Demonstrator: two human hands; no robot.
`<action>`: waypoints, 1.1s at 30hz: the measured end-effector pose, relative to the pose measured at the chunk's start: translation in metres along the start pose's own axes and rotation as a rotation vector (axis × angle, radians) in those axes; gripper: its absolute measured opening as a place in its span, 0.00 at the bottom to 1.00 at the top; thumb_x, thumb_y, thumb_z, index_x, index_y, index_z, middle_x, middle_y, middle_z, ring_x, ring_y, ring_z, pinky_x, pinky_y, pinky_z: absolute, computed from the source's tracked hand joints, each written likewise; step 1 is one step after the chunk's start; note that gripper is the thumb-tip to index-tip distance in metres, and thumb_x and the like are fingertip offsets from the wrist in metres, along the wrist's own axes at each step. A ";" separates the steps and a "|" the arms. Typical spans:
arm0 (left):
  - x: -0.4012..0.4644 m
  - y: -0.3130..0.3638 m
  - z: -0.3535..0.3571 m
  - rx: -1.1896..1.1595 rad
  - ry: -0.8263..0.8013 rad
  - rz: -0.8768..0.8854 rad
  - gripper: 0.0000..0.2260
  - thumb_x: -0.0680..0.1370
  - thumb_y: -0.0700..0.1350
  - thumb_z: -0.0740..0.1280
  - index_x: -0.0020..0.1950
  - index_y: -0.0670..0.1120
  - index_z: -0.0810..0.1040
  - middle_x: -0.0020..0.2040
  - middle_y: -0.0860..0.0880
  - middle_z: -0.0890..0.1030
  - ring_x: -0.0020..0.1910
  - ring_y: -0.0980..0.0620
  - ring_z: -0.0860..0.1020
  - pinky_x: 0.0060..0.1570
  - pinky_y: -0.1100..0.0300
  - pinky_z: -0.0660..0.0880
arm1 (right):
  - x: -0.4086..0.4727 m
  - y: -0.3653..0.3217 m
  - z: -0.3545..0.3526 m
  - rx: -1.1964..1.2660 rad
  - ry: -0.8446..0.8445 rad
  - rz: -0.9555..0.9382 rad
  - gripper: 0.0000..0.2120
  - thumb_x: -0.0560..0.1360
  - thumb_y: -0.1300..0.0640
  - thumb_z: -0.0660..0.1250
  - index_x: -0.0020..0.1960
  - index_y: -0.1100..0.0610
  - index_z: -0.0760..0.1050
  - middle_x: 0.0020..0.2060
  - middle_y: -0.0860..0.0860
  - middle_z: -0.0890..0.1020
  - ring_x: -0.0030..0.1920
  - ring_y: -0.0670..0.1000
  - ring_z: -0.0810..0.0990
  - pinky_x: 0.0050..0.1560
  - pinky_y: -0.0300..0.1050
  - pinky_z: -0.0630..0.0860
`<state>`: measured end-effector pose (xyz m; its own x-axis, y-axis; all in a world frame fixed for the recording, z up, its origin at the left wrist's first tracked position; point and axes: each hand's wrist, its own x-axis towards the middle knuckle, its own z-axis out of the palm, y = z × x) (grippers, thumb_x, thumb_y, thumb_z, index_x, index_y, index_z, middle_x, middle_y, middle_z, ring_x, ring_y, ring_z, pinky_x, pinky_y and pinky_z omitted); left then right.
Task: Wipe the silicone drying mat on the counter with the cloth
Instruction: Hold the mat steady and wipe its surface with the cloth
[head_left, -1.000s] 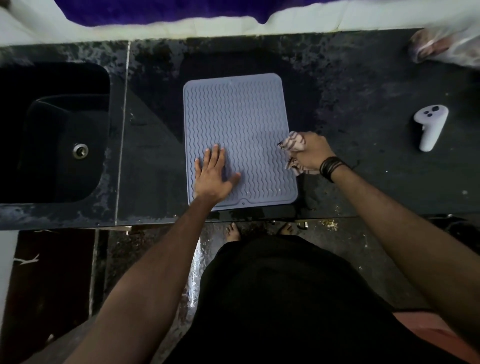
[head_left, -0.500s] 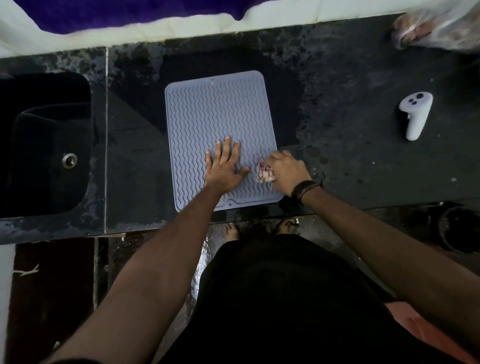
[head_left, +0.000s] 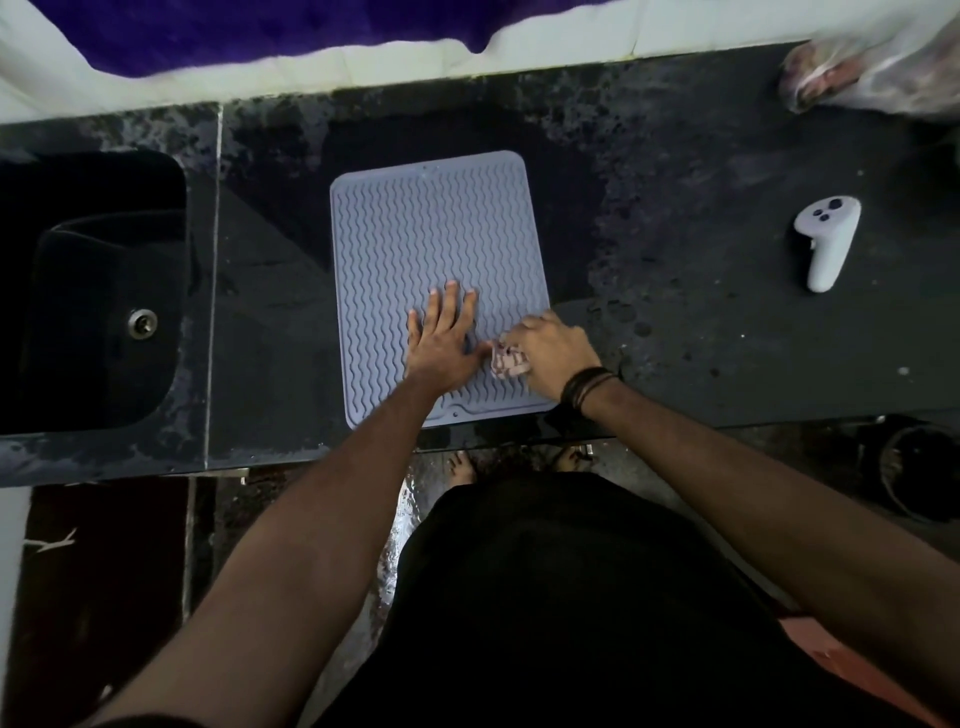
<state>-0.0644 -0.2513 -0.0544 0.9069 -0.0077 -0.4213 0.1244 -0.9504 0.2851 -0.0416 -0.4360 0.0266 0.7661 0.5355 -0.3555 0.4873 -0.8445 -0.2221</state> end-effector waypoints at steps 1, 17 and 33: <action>0.000 0.000 0.000 -0.010 -0.002 0.001 0.37 0.81 0.66 0.54 0.82 0.56 0.38 0.82 0.50 0.34 0.80 0.46 0.34 0.75 0.42 0.31 | -0.003 0.000 0.005 -0.032 -0.017 -0.010 0.20 0.74 0.59 0.65 0.66 0.53 0.70 0.63 0.51 0.72 0.67 0.54 0.67 0.54 0.55 0.75; -0.033 -0.059 -0.039 -0.174 0.203 0.003 0.30 0.84 0.57 0.60 0.83 0.49 0.56 0.83 0.45 0.46 0.82 0.45 0.42 0.80 0.48 0.42 | 0.021 -0.027 -0.022 0.040 0.038 -0.168 0.12 0.69 0.58 0.68 0.53 0.53 0.74 0.52 0.52 0.78 0.56 0.56 0.75 0.48 0.51 0.77; -0.057 -0.110 -0.023 -0.150 -0.019 -0.207 0.38 0.81 0.64 0.57 0.83 0.54 0.39 0.82 0.50 0.35 0.81 0.47 0.36 0.78 0.40 0.38 | 0.000 -0.033 0.008 -0.166 -0.213 -0.379 0.23 0.67 0.55 0.73 0.61 0.50 0.75 0.55 0.49 0.77 0.57 0.53 0.73 0.49 0.50 0.73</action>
<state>-0.1208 -0.1389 -0.0414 0.8483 0.1746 -0.4998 0.3658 -0.8758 0.3149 -0.0611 -0.4078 0.0264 0.4262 0.7792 -0.4597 0.7901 -0.5680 -0.2303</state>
